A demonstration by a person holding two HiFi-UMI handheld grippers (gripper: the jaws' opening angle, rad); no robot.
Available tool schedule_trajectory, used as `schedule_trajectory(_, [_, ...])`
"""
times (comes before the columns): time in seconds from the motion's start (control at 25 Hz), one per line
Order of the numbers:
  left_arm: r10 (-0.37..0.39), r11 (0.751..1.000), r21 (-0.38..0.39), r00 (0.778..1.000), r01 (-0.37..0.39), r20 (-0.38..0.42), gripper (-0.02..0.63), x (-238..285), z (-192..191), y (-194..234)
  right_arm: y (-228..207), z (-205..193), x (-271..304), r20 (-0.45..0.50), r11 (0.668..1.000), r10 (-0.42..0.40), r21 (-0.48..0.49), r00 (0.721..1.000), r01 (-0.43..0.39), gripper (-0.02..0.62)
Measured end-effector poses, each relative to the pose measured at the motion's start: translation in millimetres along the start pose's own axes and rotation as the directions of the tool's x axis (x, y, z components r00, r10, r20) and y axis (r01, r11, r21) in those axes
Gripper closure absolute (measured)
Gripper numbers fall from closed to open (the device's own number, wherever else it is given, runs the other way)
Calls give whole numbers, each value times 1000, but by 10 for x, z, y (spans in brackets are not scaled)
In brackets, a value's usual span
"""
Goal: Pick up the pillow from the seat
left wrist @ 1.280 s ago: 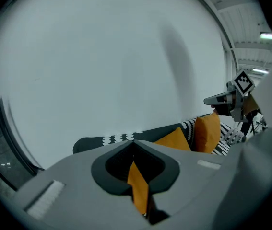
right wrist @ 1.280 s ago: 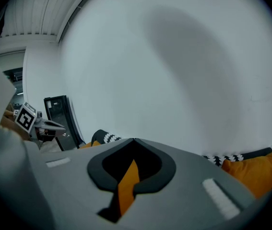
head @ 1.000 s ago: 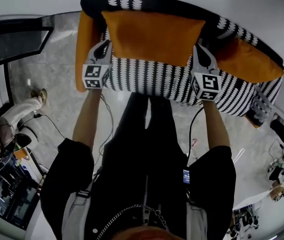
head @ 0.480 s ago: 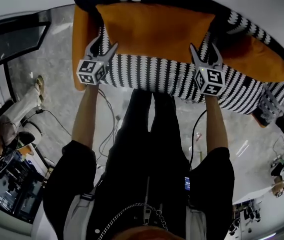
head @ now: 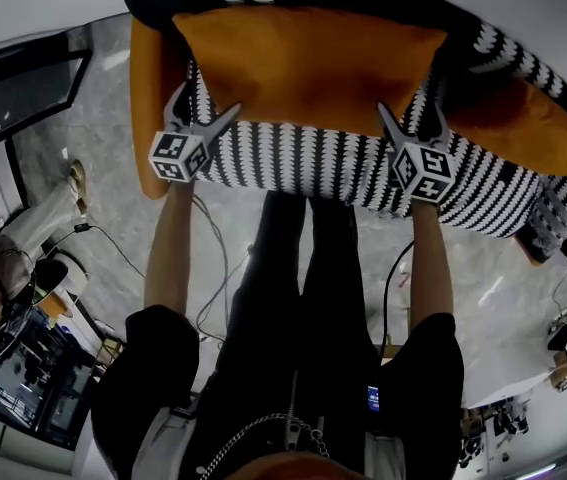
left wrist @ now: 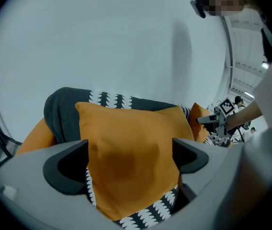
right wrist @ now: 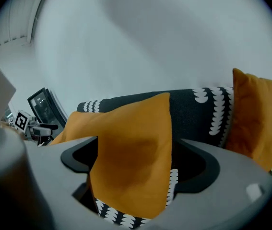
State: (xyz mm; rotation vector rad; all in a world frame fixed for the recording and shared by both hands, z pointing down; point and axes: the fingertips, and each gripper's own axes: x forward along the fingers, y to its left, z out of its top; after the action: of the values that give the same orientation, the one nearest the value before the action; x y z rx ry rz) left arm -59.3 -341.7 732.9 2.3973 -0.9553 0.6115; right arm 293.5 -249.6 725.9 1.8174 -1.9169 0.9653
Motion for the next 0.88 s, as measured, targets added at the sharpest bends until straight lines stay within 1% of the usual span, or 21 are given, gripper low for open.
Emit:
schedule_trajectory(0.12, [-17, 1000, 11, 1000, 17, 12, 66, 91, -80, 63, -48, -102, 105, 24, 1000, -5, 28, 1000, 4, 96])
schedule_trajectory(0.28, [-24, 999, -43, 1000, 25, 17, 63, 213, -294, 102, -101, -388, 224, -2, 999, 34, 23, 999, -34, 90])
schedule_trajectory(0.48, [-21, 998, -53, 1000, 21, -5, 60, 380, -367, 161, -270, -498, 336, -25, 998, 53, 28, 998, -53, 84])
schedule_trajectory(0.6, [-38, 998, -59, 999, 36, -38, 54, 384, -494, 262, -302, -593, 413, -40, 996, 63, 58, 997, -61, 84])
schedule_trajectory(0.68, [-68, 996, -64, 994, 62, -80, 52, 357, -597, 324, -257, -616, 456, -46, 995, 82, 62, 996, -79, 84])
schedule_trajectory(0.8, [-108, 994, -49, 982, 102, -152, 52, 353, -738, 266, -240, -597, 447, -49, 993, 109, 60, 993, -106, 84])
schedule_trajectory(0.88, [-120, 992, -50, 979, 114, -164, 52, 372, -786, 170, -275, -611, 419, -51, 990, 128, 63, 990, -124, 84])
